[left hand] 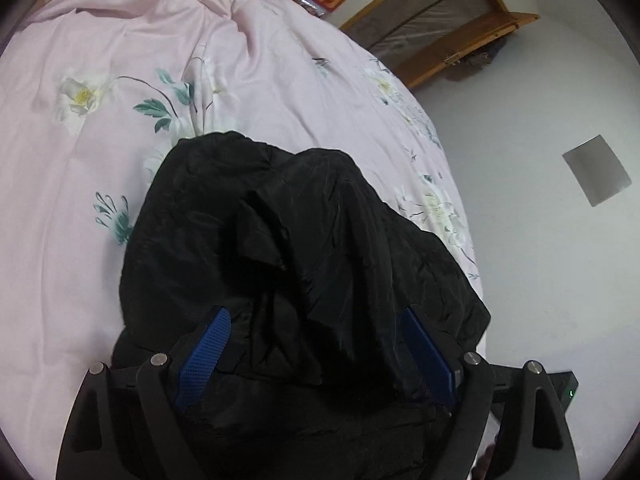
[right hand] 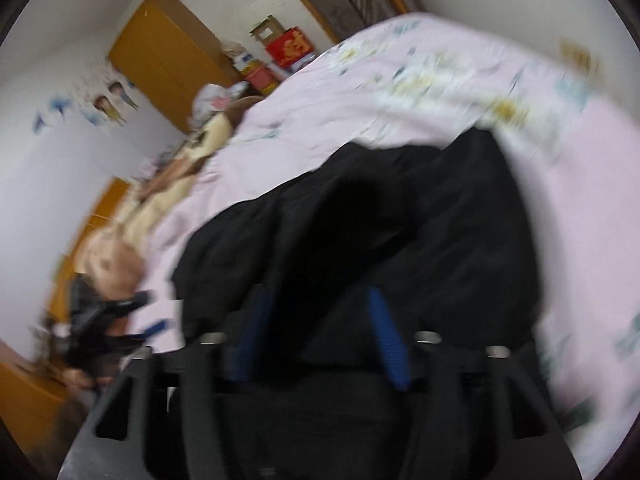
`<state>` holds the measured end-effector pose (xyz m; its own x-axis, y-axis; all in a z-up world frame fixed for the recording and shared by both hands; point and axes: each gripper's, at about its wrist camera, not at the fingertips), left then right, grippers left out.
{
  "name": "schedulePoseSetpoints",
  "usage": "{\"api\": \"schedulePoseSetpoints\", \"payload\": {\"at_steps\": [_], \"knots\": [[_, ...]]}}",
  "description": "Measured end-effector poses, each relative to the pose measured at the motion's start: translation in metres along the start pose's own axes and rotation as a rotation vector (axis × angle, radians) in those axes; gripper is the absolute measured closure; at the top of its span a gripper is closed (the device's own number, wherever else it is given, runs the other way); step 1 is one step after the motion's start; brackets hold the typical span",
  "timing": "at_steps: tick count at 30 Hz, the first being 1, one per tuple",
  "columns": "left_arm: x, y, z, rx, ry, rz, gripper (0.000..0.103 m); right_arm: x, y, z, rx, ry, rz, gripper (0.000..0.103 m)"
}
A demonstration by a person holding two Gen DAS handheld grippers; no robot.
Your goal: Fold large clothes
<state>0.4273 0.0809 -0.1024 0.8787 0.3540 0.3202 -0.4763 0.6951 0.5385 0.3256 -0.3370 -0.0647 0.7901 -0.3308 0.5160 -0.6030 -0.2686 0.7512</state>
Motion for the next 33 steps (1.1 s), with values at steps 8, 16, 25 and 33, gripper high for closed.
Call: {"api": "schedulePoseSetpoints", "payload": {"at_steps": [8,16,25,33], "knots": [[0.016,-0.024,-0.002,-0.057,0.048,-0.02,0.013,-0.021,-0.051,-0.061,0.221,-0.011,-0.123,0.032],[0.026,-0.035,-0.01,-0.09,0.085,-0.023,0.013,-0.02,-0.073,-0.089,0.121,0.014,-0.184,0.094],[0.055,-0.041,-0.008,-0.293,0.223,0.043,0.012,0.01,-0.012,-0.093,0.266,0.032,0.001,0.096],[0.048,-0.023,0.011,-0.03,0.011,0.01,0.012,-0.003,-0.016,-0.085,0.233,0.048,-0.03,0.096]]}}
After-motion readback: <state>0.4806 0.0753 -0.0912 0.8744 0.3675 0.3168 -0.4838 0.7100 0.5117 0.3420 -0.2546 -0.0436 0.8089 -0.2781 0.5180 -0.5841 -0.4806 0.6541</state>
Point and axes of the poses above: each gripper's, at about its wrist camera, not at the fingertips, and y roughly against the way its jaws point, z to its right, x to its top, and after that the axes turned 12 degrees about -x, right-handed
